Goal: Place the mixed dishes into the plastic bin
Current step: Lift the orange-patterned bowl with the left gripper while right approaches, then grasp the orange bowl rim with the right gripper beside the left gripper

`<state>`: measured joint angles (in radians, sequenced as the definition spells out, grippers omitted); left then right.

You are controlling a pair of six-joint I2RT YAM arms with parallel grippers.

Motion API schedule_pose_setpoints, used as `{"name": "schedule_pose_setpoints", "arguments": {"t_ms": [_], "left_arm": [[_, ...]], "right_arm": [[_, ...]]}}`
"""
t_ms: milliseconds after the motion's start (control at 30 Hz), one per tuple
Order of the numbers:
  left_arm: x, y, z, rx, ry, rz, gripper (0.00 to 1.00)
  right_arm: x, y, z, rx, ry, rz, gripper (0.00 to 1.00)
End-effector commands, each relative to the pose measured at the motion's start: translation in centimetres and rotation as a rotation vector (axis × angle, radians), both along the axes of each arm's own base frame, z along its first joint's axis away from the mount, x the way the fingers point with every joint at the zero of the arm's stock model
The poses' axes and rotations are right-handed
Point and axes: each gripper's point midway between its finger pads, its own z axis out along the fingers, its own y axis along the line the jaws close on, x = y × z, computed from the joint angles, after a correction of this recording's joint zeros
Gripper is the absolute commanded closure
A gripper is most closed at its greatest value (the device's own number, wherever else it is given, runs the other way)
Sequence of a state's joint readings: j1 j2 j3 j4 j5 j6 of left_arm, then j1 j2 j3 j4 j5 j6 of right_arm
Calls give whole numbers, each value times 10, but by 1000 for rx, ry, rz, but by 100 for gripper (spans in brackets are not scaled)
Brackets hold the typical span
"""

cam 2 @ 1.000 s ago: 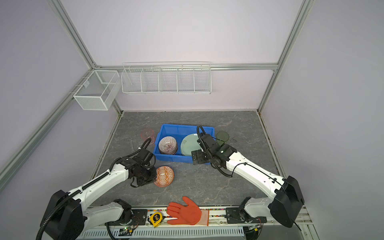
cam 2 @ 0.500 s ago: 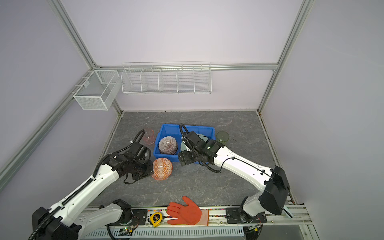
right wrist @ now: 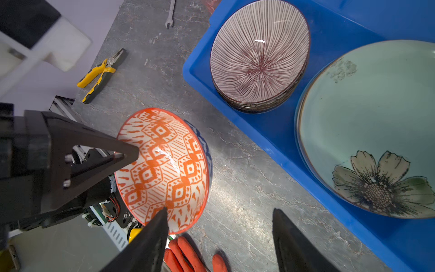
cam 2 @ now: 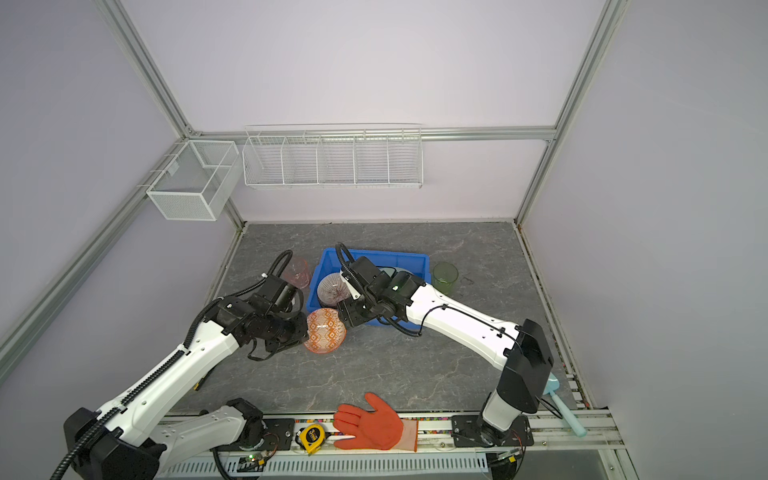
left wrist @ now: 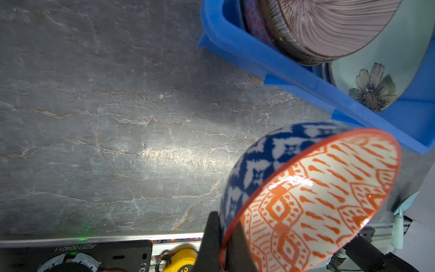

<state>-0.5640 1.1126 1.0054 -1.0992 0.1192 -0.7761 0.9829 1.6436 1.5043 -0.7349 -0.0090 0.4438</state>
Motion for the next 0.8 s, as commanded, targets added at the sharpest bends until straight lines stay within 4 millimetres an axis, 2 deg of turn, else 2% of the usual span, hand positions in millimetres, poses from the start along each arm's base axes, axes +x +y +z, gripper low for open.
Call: {"name": "schedule_pose_setpoints", "arguments": {"t_ms": [0, 133, 367, 767], "left_arm": [[16, -10, 23, -32, -76, -4, 100], [21, -19, 26, -34, -88, -25, 100], [22, -26, 21, -30, -78, -44, 100], [21, -26, 24, -31, -84, -41, 100]], "right_arm": [[-4, 12, -4, 14, 32, 16, 34], [1, 16, -13, -13, 39, 3, 41], [9, 20, -21, -50, 32, -21, 53], [15, 25, -32, -82, 39, -26, 68]]}}
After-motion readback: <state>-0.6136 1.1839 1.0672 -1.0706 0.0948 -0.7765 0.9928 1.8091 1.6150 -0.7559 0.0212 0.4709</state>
